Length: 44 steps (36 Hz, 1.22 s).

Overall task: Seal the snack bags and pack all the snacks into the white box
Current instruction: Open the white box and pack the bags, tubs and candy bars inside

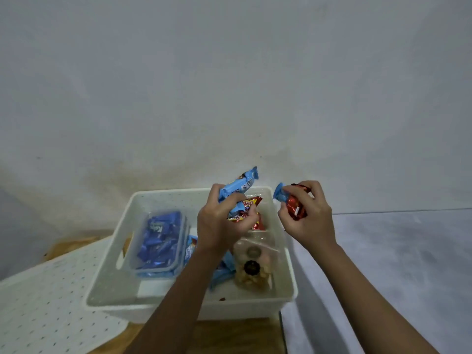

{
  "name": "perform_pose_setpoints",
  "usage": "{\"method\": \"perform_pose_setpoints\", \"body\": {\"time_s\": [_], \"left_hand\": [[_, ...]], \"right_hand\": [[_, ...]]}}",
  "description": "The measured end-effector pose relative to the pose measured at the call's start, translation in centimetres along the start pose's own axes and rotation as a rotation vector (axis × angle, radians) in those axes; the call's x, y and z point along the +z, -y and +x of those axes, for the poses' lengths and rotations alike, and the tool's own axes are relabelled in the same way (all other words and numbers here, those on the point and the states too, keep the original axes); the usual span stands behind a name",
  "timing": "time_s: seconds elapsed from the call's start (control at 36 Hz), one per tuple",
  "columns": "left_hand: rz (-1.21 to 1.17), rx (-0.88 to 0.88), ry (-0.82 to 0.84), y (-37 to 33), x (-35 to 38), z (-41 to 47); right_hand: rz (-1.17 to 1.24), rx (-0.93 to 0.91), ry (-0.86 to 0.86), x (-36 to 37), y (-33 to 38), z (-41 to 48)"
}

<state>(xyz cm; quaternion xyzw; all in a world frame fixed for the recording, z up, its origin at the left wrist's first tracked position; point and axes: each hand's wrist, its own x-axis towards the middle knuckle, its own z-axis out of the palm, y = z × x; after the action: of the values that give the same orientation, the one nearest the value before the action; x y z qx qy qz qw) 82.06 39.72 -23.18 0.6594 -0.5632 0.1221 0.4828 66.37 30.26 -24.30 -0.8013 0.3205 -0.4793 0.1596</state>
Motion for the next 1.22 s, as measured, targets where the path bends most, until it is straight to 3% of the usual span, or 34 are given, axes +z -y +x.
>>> {"method": "perform_pose_setpoints", "body": {"time_s": [0.25, 0.44, 0.58, 0.78, 0.83, 0.97, 1.22], "left_hand": [[0.028, -0.154, 0.192, 7.9, -5.9, -4.2], [0.011, -0.240, 0.225, 9.9, -6.4, -6.3], [-0.007, -0.287, 0.342, 10.7, -6.5, -6.7], [0.039, -0.343, 0.727, 10.4, -7.3, -6.2], [0.061, -0.327, 0.771, 9.8, -7.7, -5.8], [0.166, -0.317, 0.703, 8.6, -10.6, -4.2], [0.417, -0.503, 0.353, 11.9, -24.3, -5.0]], "right_hand": [[0.090, 0.142, 0.238, 8.1, 6.3, -3.8], [0.126, 0.321, 0.469, 10.3, 7.7, -4.9], [0.180, 0.368, 0.581, 9.8, 7.5, -5.3], [0.107, 0.361, 0.667, 7.8, 7.0, -5.2], [0.072, 0.331, 0.671, 7.2, 7.2, -4.8], [0.013, 0.239, 0.678, 6.8, 9.5, -2.8], [-0.011, -0.064, 0.828, 13.7, 20.7, -0.5]]}}
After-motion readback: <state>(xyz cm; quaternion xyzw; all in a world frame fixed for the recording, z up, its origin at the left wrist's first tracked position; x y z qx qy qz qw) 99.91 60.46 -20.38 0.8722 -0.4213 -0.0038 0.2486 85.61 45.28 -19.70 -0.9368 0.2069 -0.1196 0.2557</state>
